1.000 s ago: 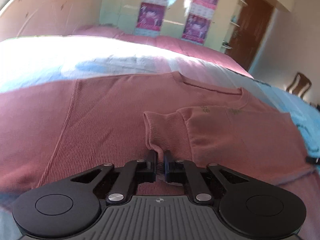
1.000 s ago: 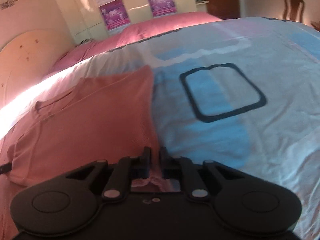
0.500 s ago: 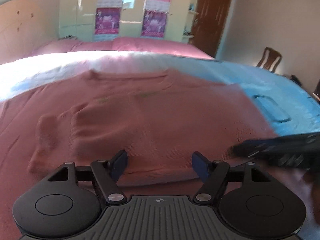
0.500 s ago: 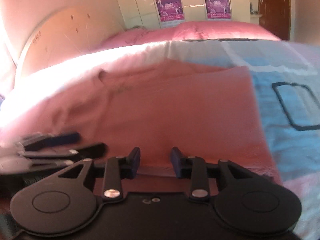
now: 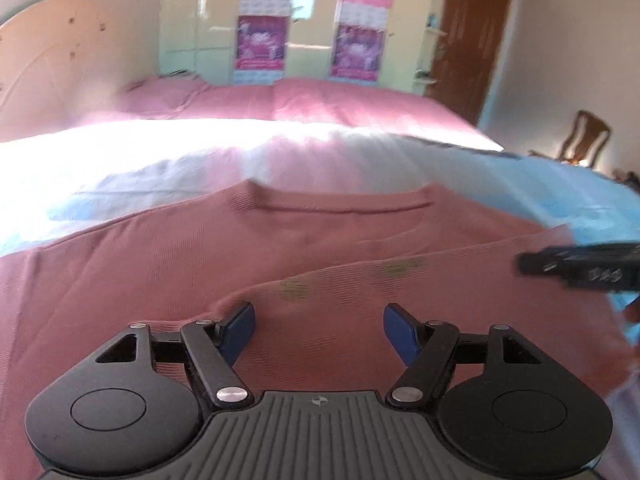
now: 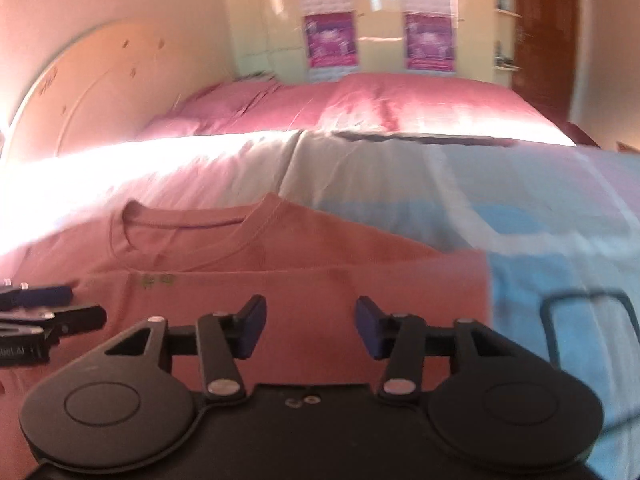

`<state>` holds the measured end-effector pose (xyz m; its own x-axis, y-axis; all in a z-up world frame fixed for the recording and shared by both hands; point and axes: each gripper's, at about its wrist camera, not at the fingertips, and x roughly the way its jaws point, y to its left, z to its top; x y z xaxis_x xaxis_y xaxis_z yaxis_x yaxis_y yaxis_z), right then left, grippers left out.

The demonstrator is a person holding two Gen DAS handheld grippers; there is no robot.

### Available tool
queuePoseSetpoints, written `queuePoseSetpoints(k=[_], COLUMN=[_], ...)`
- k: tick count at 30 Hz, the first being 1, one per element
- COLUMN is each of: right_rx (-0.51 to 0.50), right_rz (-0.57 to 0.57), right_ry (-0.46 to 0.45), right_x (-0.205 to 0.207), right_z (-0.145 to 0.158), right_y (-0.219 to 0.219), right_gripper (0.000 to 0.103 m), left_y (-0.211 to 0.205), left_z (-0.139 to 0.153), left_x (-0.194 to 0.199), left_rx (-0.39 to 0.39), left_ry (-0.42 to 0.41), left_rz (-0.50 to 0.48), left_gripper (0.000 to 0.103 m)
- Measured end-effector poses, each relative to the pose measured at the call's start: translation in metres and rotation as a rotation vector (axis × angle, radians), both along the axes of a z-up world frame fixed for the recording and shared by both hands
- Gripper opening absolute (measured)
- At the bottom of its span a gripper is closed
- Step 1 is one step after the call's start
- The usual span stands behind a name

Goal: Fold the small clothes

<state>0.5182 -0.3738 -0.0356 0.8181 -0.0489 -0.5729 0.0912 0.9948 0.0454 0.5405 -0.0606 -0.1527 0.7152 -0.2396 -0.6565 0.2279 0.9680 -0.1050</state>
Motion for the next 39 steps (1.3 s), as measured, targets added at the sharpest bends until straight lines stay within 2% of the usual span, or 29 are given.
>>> queuePoseSetpoints(k=[2,3,5,8,9,11,13,14,15,16,19,20,21,23,25,28,32,39], right_rx=[-0.068,-0.044,0.015,0.027,0.024,-0.025,-0.051,-0.059,-0.070,-0.081,-0.061,-0.042,-0.036,-0.039,-0.081,-0.013,0.033,0.176], right_rz=[-0.087,-0.160,-0.235,-0.202,-0.167,-0.108,-0.059,-0.036,-0.034,-0.037,-0.057,-0.051,-0.045,-0.042,-0.051,-0.050,-0.076,-0.085], right_ry=[0.020,0.034,0.044,0.017,-0.008,-0.038,-0.028,0.007,0.050,0.045,0.030,0.004,-0.005,0.058,0.072,0.017,0.006,0.009], right_x=[0.001,-0.001,-0.012,-0.032,-0.042,-0.061,-0.072,-0.074,-0.070,-0.070,-0.073,-0.076,-0.077,-0.071,-0.072,-0.082,-0.080,-0.056], right_z=[-0.005,-0.006,-0.009,0.001,0.006,0.009,0.003,-0.007,-0.017,-0.022,-0.011,-0.006,-0.006,-0.016,-0.020,-0.005,0.001,0.001], right_y=[-0.022,-0.047,-0.083,-0.086,-0.078,-0.054,-0.037,-0.030,-0.028,-0.027,-0.022,-0.020,-0.016,-0.009,0.001,0.013,0.040,0.125], right_gripper=[0.047,0.049,0.055,0.050,0.040,0.031,0.028,0.028,0.029,0.029,0.033,0.037,0.045,0.054,0.054,0.052,0.048,0.043], left_y=[0.016,0.021,0.017,0.010,0.008,0.006,0.007,0.007,0.007,0.006,0.010,0.012,0.016,0.023,0.031,0.066,0.154,0.365], left_z=[-0.003,-0.003,-0.001,0.009,0.011,0.010,0.002,-0.006,-0.007,-0.006,0.004,0.003,-0.001,-0.004,0.003,0.010,0.011,-0.003], left_x=[0.001,-0.002,-0.008,-0.023,-0.030,-0.043,-0.053,-0.053,-0.056,-0.056,-0.060,-0.059,-0.057,-0.055,-0.057,-0.067,-0.093,-0.166], left_rx=[-0.013,-0.010,0.064,0.046,0.044,0.035,0.033,0.041,0.047,0.053,0.050,0.050,0.050,0.032,0.026,-0.017,-0.050,-0.181], left_ry=[-0.013,-0.014,-0.027,-0.045,-0.045,-0.027,0.005,0.015,-0.004,0.001,-0.021,-0.004,0.027,0.029,0.022,-0.011,-0.039,-0.077], left_rz=[0.013,0.007,0.030,0.048,0.060,0.082,0.096,0.101,0.100,0.104,0.126,0.133,0.142,0.136,0.147,0.201,0.361,0.844], left_gripper=[0.070,0.069,0.069,0.070,0.070,0.070,0.070,0.071,0.071,0.071,0.071,0.071,0.072,0.072,0.072,0.072,0.072,0.072])
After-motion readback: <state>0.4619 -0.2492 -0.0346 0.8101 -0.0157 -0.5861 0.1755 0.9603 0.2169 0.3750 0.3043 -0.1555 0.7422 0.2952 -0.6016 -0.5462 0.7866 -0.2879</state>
